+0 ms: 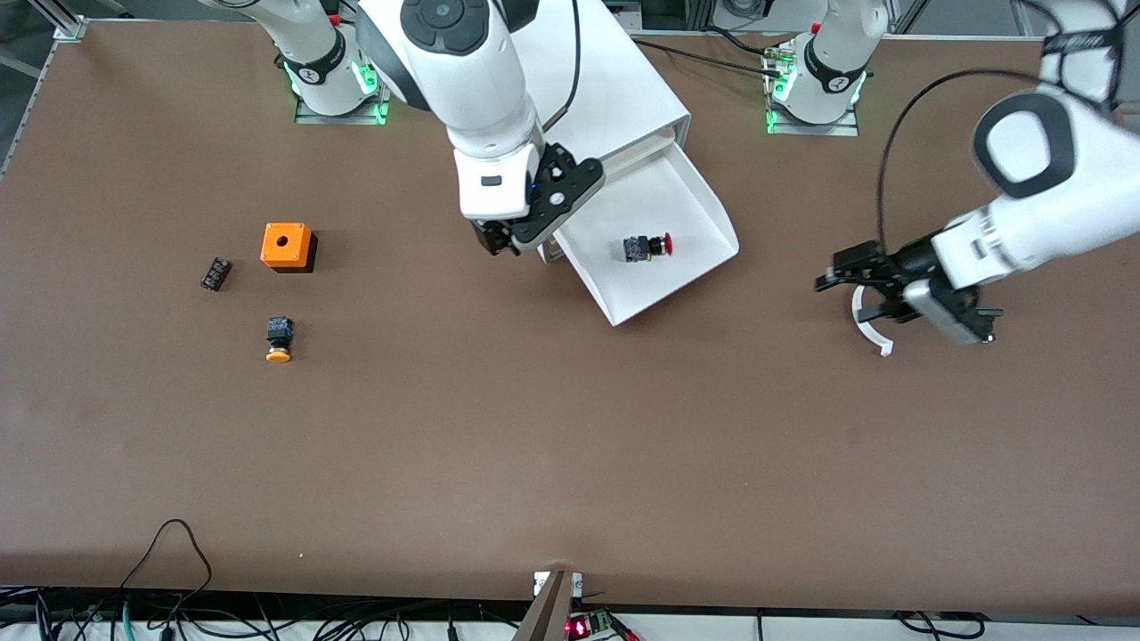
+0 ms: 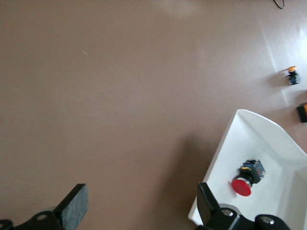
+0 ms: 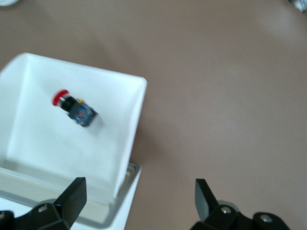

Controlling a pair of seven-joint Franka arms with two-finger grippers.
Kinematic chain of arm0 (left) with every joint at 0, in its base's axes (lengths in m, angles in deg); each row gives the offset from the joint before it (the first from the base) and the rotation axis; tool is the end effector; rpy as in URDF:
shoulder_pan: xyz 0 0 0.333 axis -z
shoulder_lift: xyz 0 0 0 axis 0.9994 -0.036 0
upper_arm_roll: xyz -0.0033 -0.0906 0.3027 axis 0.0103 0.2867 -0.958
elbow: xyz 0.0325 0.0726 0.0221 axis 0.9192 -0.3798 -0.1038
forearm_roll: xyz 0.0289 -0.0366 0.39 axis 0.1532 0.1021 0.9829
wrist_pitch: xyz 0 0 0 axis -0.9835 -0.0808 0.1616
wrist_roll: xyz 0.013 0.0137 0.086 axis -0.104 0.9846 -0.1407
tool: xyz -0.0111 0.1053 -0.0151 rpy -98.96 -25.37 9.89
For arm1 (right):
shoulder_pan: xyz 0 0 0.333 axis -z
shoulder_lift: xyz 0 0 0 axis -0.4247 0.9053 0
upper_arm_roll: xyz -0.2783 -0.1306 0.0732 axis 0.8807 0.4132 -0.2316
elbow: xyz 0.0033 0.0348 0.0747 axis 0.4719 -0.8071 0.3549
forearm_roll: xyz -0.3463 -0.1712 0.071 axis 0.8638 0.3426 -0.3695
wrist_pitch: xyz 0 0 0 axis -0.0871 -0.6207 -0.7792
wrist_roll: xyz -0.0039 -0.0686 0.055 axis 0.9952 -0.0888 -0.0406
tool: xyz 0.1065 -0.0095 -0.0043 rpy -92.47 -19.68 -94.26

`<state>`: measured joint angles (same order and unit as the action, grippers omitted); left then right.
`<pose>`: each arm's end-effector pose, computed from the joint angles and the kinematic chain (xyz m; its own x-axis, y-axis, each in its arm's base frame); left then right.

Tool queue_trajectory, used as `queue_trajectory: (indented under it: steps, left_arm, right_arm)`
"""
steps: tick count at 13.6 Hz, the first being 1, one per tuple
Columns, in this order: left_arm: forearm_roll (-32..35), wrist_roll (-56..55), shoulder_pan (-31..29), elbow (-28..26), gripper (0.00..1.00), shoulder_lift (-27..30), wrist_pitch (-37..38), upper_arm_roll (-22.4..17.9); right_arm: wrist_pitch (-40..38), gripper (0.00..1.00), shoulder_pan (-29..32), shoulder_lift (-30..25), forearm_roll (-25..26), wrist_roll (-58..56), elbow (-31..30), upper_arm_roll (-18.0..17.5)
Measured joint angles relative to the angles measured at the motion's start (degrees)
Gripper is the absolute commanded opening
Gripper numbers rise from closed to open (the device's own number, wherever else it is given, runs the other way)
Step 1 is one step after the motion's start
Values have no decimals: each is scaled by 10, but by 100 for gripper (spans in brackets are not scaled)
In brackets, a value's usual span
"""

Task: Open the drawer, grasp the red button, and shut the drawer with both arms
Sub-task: 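Lower the right gripper over the red button while the left gripper withdraws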

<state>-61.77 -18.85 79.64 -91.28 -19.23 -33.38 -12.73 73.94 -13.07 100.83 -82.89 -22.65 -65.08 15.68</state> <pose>0.5696 -0.0282 0.4402 0.9308 -0.2539 0.2629 -0.3493 -0.8297 0.4354 0.5096 0.4780 0.5220 0.6906 0.7080 0.1475 0.7223 -0.6855 -0.0912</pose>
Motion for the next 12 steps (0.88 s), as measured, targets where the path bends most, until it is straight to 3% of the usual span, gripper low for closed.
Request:
queue_trajectory:
  steps: [5,8,10,12]
  left_arm:
    - [170,-66,-13,87,100,60,163,-56]
    - [283,-225,6,146,100,61,238,-47]
    - [314,-340,32,158,100,61,263,-36]
    - [338,-389,47,162,100,60,268,-28]
  right_arm:
    - [83,100,0,51,0,-148,7,-59]
    - [86,100,-6,87,0,-245,28,-71]
    - [84,100,-8,98,6,-334,30,-71]
    - [76,100,-6,104,31,-385,30,-70]
